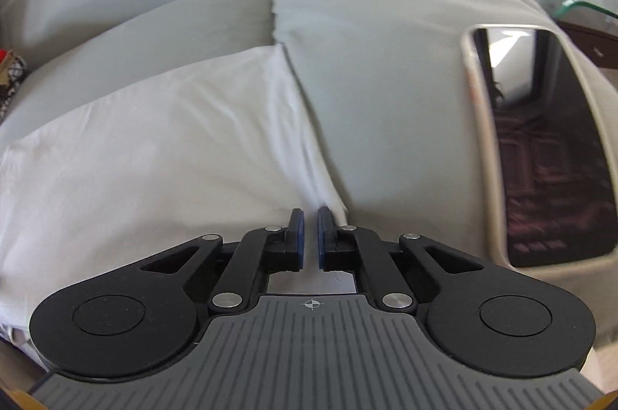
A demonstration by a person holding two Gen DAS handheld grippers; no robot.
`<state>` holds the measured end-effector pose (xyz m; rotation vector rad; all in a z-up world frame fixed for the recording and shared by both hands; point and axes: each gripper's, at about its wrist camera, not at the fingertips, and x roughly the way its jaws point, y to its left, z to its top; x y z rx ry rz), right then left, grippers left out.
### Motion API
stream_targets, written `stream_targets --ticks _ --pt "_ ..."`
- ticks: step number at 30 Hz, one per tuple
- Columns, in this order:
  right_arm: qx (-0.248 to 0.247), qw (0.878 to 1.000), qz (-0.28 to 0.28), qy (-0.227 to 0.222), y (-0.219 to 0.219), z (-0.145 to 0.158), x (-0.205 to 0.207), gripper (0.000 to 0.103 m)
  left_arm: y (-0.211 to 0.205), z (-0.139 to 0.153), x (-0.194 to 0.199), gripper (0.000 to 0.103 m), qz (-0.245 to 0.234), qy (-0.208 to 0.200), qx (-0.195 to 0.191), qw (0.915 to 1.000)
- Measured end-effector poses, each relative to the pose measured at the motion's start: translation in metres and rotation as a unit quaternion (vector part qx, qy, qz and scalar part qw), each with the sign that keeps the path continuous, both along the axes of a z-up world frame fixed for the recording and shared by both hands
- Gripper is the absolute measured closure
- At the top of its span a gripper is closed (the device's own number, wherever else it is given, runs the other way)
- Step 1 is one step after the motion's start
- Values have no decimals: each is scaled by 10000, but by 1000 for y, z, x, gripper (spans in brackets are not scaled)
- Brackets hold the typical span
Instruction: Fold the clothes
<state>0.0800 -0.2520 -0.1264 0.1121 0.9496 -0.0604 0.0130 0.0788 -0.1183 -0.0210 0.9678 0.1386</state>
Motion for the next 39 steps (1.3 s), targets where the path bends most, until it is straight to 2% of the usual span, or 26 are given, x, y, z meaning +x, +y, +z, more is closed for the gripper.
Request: stream_targets --ticks 1,3,6,8,13,16,18,21,24,27,29,33,35,37,39 --pt "-45 10000 -37 10 -1 4 -8 96 2 0 -6 67 102 52 4 9999" --pt "-55 9999 -64 -63 1 10 -19 84 6 0 -16 67 281 99 18 9996" --pt "-86 9995 -51 -307 7 18 -37 73 4 3 -30 69 529 83 65 9985" --pt "22 9991 13 -433 14 22 -48 73 -1 5 -38 69 555 26 -29 9984" --pt "404 9972 163 -612 18 28 -60 73 -21 8 -46 68 253 -89 -100 9996" --pt "676 9943 473 -669 25 31 -64 72 -29 10 -44 68 49 -208 -191 9996" --pt "652 9922 775 -728 38 33 -66 72 -35 10 -40 68 -115 -275 -219 9993" --pt "449 9878 1281 -764 63 37 -62 72 -46 11 -26 68 -319 -285 -49 9991" --pt "333 9833 1642 -706 87 36 -51 72 -57 13 -10 68 -484 -405 96 9980" --pt "434 9822 1734 -582 99 30 -43 73 -66 7 0 68 -557 -436 5 9975" --pt "406 9830 1743 -399 103 19 -42 73 -71 -4 0 68 -574 -288 -26 9979" --pt "360 9829 1778 -305 90 10 -63 73 -75 -12 -22 68 -655 -394 178 9969" --pt "561 9855 1602 46 78 7 -70 72 -75 -13 -32 67 -706 -206 210 9971" --pt "762 9861 1423 397 66 4 -78 70 -76 -19 -40 67 -756 197 245 9966" --pt "1020 9851 1229 638 54 2 -85 70 -74 -28 -47 67 -757 517 12 9958"
